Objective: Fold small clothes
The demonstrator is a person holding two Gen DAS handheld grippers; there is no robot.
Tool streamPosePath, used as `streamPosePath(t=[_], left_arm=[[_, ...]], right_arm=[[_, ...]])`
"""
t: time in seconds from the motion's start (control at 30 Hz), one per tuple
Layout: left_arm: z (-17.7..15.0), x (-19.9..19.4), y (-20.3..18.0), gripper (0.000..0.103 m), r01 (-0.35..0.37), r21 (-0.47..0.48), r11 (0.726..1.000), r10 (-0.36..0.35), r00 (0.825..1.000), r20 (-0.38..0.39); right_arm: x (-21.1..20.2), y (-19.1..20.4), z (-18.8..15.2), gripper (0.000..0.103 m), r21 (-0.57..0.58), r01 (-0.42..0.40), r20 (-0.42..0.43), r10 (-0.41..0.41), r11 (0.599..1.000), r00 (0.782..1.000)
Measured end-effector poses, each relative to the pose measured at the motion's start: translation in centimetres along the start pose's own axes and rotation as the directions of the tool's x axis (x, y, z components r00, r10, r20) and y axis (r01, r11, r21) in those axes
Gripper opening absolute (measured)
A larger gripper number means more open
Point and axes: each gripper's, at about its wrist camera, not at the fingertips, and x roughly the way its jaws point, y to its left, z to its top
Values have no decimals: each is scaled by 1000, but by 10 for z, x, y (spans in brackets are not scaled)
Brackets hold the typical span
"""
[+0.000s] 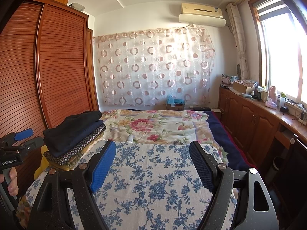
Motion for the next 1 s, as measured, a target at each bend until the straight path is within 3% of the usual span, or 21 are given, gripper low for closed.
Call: streamPosePath(t=[1.0], left_arm=[[-1, -1, 0, 86, 0, 0, 1000, 0, 1000, 1]], right_arm=[[2, -4, -1, 80, 0, 0, 3, 0, 1000, 1000]])
